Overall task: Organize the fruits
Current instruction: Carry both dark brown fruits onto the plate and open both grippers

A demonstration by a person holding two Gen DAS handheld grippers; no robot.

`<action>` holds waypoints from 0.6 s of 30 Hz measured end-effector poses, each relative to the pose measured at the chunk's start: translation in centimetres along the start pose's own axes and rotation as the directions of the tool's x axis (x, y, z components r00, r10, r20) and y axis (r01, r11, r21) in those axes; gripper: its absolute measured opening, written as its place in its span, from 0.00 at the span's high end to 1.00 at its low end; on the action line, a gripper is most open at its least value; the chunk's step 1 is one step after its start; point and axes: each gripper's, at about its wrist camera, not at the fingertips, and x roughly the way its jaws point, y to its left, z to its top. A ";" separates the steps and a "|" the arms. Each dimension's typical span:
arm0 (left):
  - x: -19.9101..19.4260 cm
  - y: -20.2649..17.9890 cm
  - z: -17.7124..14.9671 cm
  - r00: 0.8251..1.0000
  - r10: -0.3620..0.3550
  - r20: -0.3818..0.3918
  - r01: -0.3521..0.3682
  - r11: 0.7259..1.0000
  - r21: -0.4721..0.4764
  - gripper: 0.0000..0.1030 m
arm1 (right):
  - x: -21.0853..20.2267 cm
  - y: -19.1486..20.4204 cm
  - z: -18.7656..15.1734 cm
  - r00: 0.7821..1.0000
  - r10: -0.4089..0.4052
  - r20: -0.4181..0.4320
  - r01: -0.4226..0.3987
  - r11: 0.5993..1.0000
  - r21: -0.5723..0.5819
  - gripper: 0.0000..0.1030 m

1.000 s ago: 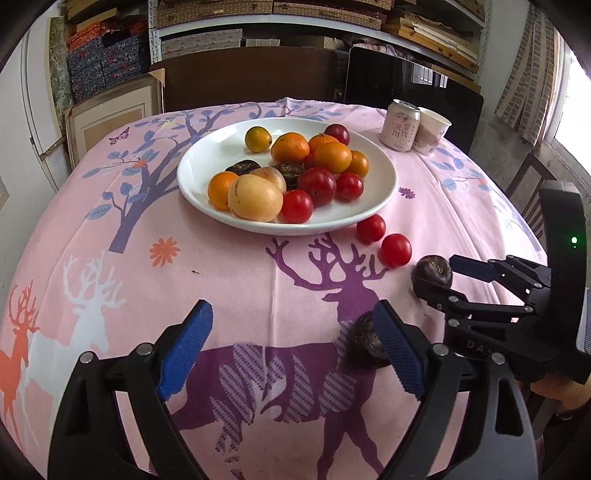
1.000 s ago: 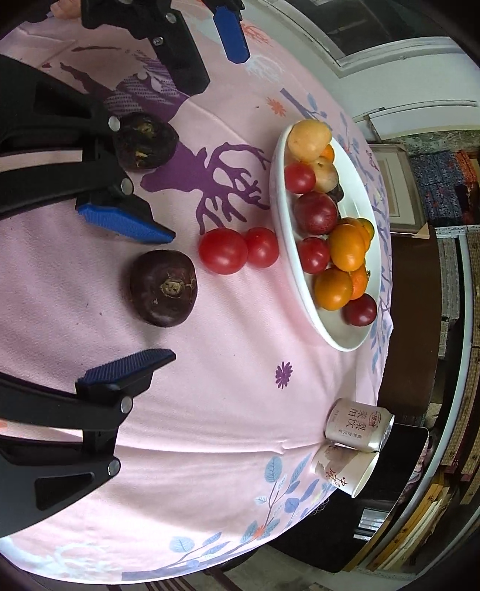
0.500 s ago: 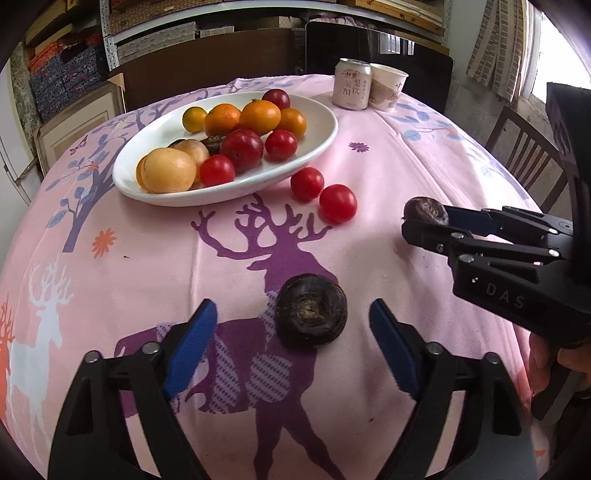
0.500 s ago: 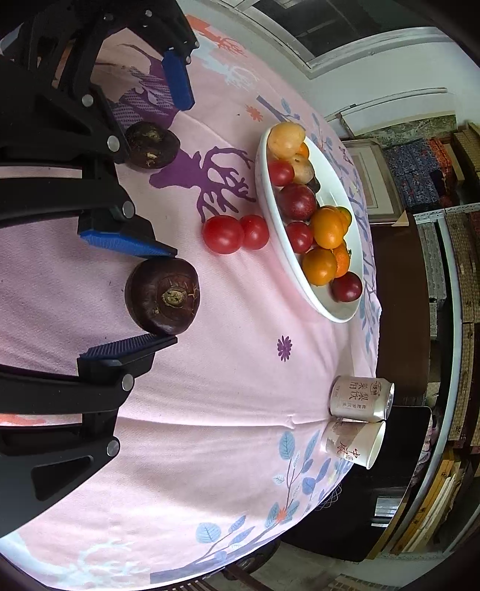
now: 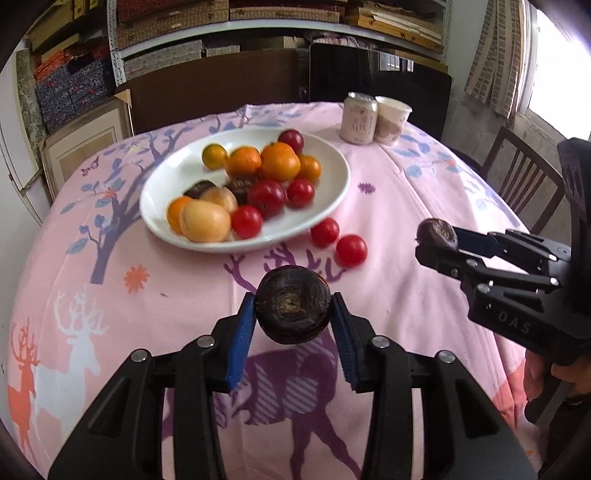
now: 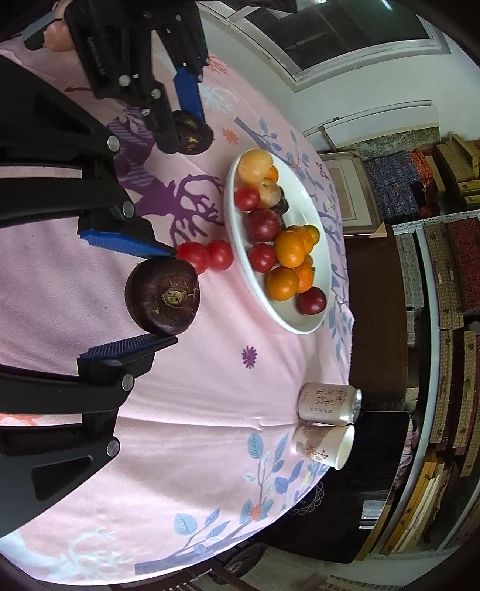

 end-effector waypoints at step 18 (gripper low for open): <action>5.2 7.7 8.3 0.996 0.087 0.026 -0.079 0.972 -0.219 0.61 | 5.7 4.5 9.5 0.980 0.183 0.082 -0.184 0.983 0.008 0.60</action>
